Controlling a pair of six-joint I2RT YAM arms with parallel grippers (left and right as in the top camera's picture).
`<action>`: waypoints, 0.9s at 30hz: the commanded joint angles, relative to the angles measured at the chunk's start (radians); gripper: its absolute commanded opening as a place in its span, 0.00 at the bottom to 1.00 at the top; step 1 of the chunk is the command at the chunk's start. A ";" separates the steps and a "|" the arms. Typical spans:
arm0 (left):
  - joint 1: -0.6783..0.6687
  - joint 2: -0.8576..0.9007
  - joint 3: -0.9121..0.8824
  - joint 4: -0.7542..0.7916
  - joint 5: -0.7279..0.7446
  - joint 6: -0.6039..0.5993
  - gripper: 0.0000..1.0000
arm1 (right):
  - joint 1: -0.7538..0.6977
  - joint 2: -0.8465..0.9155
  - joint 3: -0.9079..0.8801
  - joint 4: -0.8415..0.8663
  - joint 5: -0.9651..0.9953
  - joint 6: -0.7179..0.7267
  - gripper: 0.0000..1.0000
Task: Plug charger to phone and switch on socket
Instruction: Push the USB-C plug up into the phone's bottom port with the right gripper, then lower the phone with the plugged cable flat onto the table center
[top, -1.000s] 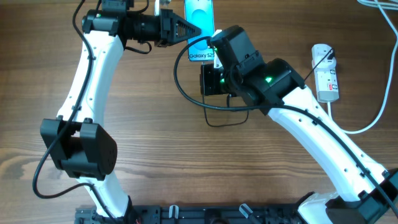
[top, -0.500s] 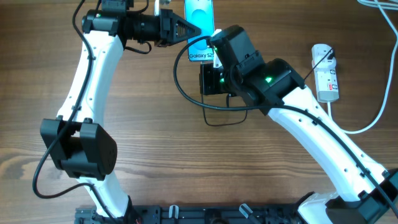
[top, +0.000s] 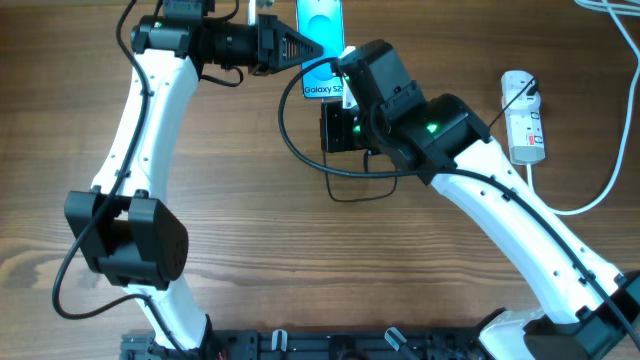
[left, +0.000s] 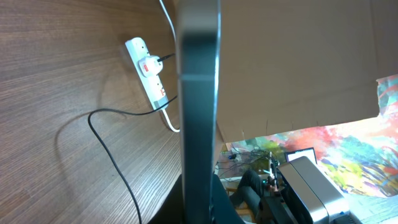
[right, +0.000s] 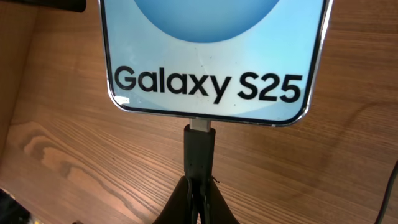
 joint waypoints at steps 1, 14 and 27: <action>-0.005 -0.028 0.016 -0.006 0.050 0.027 0.04 | -0.003 -0.013 0.011 0.010 -0.006 -0.035 0.04; -0.006 -0.028 0.016 -0.053 0.061 0.076 0.04 | -0.006 -0.013 0.011 0.022 -0.006 -0.056 0.04; -0.006 -0.028 0.016 -0.127 0.089 0.076 0.04 | -0.006 -0.013 0.011 0.098 0.025 -0.096 0.04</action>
